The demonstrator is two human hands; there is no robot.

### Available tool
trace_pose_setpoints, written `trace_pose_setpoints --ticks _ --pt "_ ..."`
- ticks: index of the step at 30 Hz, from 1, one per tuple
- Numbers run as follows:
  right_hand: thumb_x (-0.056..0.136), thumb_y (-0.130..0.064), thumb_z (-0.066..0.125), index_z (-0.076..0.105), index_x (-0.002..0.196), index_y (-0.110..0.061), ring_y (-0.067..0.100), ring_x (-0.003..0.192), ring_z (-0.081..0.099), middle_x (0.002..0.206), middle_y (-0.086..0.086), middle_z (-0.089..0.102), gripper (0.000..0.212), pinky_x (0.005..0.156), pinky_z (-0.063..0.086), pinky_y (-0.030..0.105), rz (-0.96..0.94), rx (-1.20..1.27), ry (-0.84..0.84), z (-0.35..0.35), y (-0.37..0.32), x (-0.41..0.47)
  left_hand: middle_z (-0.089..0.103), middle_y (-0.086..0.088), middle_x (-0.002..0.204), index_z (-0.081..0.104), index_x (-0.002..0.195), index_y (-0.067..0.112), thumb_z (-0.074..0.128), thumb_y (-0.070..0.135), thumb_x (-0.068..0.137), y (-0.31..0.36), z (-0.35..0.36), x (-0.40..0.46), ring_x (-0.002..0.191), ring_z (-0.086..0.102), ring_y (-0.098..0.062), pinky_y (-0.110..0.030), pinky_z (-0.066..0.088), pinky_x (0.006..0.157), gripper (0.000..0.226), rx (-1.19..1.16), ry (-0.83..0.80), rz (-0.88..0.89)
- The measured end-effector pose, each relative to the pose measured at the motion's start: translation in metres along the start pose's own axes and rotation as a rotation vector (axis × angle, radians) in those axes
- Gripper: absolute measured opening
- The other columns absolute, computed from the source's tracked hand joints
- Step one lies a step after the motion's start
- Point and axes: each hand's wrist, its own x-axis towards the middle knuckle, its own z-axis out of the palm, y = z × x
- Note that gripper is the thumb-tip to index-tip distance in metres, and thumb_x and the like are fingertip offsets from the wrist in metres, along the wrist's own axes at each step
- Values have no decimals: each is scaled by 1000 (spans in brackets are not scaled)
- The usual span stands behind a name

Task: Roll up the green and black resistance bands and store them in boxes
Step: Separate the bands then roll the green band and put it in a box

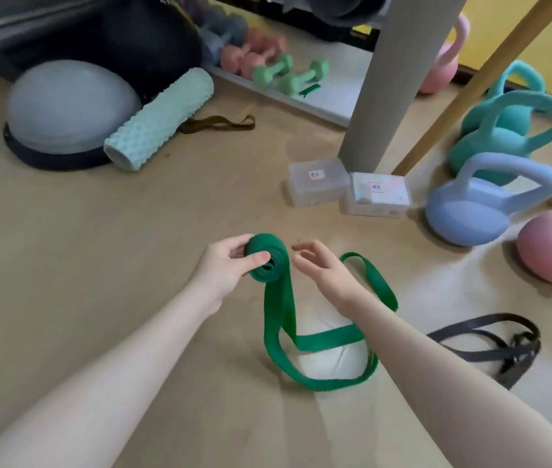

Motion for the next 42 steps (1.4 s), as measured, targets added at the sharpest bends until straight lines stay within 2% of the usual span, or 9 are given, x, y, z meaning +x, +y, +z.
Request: trace_pose_setpoints --ticks 6,12,20,23,27,32,35,39,42 --pt "86 -17 64 53 106 -33 13 115 55 119 -5 59 28 102 43 36 -172 -100 -108 15 16 21 70 14 82 65 97 22 66 -2 79 -34 -13 5 74 65 5 -7 47 66 30 109 -95 74" --pt "74 -21 76 54 101 -30 12 102 62 104 -11 64 36 97 47 35 -226 -358 -109 18 36 19 69 9 91 64 105 16 67 0 79 -59 -18 8 78 65 3 -10 49 72 31 137 -142 54" --pt "84 -24 66 60 112 -33 8 74 61 92 -6 65 30 75 50 17 -203 -294 -78 23 40 -2 70 5 86 65 100 15 62 8 84 -69 -12 -13 70 66 1 -10 48 59 18 -88 -17 -34" --pt "89 -20 59 57 112 -29 13 85 66 103 0 66 24 77 53 23 -115 -81 -98 34 44 -8 70 3 89 63 107 11 63 11 84 -73 -10 -14 70 65 0 -10 48 58 23 -136 33 -67" --pt "95 -15 49 46 98 -18 15 73 57 103 8 56 5 64 50 22 -44 229 56 65 51 -11 69 4 83 65 98 13 61 14 86 -77 -10 -11 66 65 0 -11 50 56 12 -204 125 -115" --pt "90 -18 59 56 98 -32 13 91 64 103 0 67 17 84 51 28 -66 146 29 75 55 -10 71 5 72 65 86 13 59 14 87 -82 -17 -13 67 65 -5 -17 55 64 6 -345 179 -165" --pt "86 -12 64 59 97 -30 10 84 66 94 -4 70 22 81 53 28 -80 173 0 74 52 -11 69 -4 83 65 88 8 59 14 87 -84 -17 -14 72 66 -10 -20 57 66 9 -432 197 -197" --pt "87 -8 61 64 101 -21 11 72 65 87 2 70 19 66 52 23 -16 260 4 67 51 -9 68 -8 88 62 89 9 58 12 87 -89 -17 -16 79 66 -14 -26 57 74 6 -448 124 -260" --pt "87 -4 60 65 105 -19 10 77 67 89 0 70 24 70 53 19 8 181 -103 57 54 -10 67 -12 92 56 96 7 57 6 86 -91 -28 -17 82 66 -20 -34 54 81 10 -378 -59 -371"
